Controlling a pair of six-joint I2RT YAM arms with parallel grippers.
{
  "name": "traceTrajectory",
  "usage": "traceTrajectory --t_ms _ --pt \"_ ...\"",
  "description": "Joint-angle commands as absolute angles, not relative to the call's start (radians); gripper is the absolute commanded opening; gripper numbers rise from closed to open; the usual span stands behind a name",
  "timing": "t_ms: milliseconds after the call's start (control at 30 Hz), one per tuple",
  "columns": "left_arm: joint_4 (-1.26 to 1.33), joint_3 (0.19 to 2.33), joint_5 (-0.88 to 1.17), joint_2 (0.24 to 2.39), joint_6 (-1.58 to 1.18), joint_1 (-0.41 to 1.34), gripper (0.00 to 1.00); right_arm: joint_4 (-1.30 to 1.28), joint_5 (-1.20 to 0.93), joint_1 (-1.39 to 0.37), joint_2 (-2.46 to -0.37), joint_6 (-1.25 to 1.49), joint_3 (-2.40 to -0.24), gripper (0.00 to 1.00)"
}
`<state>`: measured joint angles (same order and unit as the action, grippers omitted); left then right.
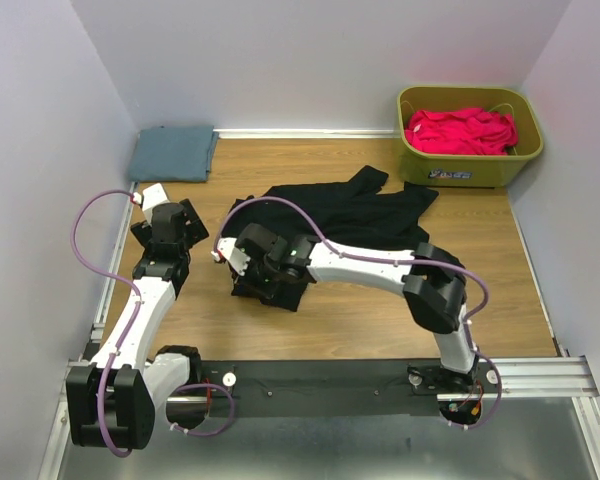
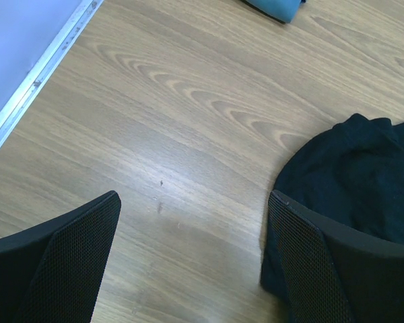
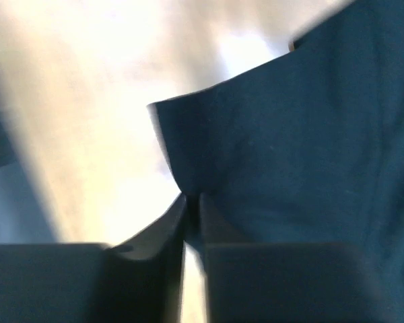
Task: Fold and stack the t-shirts
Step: Flatten the tshirt out
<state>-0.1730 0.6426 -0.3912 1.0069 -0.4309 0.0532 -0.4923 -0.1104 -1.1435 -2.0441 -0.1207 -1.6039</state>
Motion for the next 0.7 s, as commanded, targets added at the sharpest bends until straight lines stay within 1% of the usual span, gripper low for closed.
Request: traceTrajectory --t_ms 0,100,133,200,300,333,400,433,533,667 --pt "-0.147 0.640 -0.371 0.992 -0.426 0.048 0.99 -0.594 -0.380 -1.141 -1.996 -0.101 -1.611 0.34" --pt "-0.149 0.640 -0.347 0.986 -0.422 0.048 0.98 -0.603 -0.400 -1.128 -1.985 -0.086 -1.575 0.52" --pt "-0.149 0.638 -0.338 0.982 -0.419 0.048 0.98 -0.604 -0.388 -1.123 -1.971 -0.084 -1.565 0.54" --pt "-0.149 0.640 -0.318 0.979 -0.414 0.048 0.98 -0.603 -0.361 -1.109 -1.951 -0.075 -1.548 0.54" --pt "-0.152 0.641 -0.259 0.973 -0.414 0.049 0.98 -0.601 -0.256 -1.052 -1.915 -0.046 -1.514 0.54" --pt "-0.152 0.641 -0.215 0.973 -0.417 0.051 0.99 -0.601 -0.186 -1.013 -1.907 -0.026 -1.496 0.54" --pt "-0.153 0.643 -0.169 0.973 -0.432 0.058 0.98 -0.600 -0.137 -0.965 -1.884 -0.009 -1.474 0.54" --pt "-0.153 0.641 -0.126 0.983 -0.449 0.066 0.98 -0.600 -0.100 -0.915 -1.878 -0.005 -1.448 0.54" --pt "-0.152 0.647 -0.071 1.024 -0.483 0.118 0.96 -0.595 -0.007 -0.823 -1.858 0.064 -1.398 0.53" --pt "-0.147 0.676 -0.077 1.120 -0.518 0.222 0.96 -0.575 0.103 -0.729 -1.833 0.123 -1.344 0.53"
